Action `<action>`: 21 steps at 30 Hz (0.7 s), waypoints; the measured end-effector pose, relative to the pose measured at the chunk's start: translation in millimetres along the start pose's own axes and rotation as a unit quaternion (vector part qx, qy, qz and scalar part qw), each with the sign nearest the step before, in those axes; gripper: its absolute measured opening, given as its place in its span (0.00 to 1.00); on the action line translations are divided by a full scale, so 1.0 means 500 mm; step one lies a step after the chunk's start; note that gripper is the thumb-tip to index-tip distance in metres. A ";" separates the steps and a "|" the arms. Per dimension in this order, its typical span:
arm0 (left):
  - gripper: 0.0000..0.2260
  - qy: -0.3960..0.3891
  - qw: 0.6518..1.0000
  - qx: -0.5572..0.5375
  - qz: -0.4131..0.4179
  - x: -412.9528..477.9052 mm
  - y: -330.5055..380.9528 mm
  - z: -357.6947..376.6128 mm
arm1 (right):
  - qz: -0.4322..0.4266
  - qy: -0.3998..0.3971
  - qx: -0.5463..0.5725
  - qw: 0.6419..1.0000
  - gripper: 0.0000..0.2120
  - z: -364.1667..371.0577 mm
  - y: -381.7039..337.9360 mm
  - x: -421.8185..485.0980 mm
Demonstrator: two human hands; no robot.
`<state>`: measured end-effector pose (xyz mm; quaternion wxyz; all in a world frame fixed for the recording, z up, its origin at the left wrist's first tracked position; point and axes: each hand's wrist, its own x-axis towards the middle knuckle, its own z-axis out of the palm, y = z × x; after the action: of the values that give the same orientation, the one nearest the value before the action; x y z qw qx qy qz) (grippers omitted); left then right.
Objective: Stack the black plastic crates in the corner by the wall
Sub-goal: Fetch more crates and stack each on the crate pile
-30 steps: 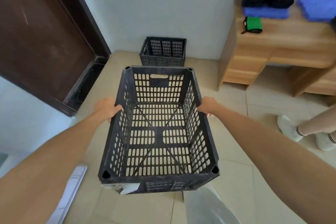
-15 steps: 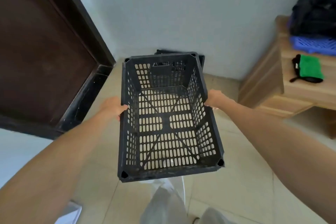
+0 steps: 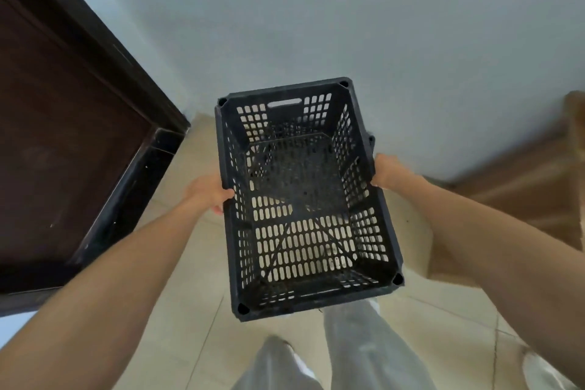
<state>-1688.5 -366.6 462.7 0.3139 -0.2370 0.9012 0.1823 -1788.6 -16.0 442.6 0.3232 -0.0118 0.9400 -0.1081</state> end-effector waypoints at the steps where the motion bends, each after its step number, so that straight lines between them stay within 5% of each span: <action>1: 0.05 -0.007 1.000 -0.011 -0.008 0.035 0.009 0.003 | -0.007 -0.004 -0.010 1.000 0.16 -0.016 -0.005 0.043; 13: 0.13 -0.083 0.983 -0.114 -0.121 0.351 0.022 0.027 | -0.097 0.000 -0.099 0.990 0.15 -0.133 -0.144 0.424; 21: 0.05 -0.146 0.964 -0.176 -0.134 0.430 0.007 0.071 | -0.090 -0.042 -0.106 0.989 0.22 -0.082 -0.184 0.555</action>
<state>-1821.7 -414.1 296.9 0.4168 -0.3779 0.7595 0.3267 -2037.2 -123.2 325.4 0.3480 -0.1352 0.9270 -0.0357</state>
